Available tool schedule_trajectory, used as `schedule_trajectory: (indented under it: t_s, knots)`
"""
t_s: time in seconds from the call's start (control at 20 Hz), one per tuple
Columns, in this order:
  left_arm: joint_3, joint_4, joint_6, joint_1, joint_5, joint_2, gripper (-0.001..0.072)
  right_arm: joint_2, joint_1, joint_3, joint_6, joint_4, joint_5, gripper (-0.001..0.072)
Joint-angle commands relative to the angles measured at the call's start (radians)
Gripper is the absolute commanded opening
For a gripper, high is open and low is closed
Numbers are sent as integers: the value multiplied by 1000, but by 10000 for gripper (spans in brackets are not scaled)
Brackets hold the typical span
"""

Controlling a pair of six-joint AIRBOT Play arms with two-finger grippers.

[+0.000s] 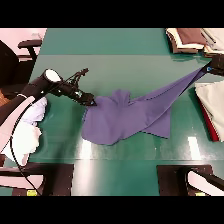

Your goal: Fold the shirts.

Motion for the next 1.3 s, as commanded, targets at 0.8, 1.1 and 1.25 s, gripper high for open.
schedule_trajectory:
  t_s: [0.8,1.1,1.25]
  knots:
    - [872,114,-35,175,189,703,23,292,-104,565,0,-18,-68,13]
    - [864,283,-100,175,222,663,24,275,-271,565,0,57,-30,12]
    - [826,348,-149,175,122,555,24,169,-268,565,0,113,36,12]
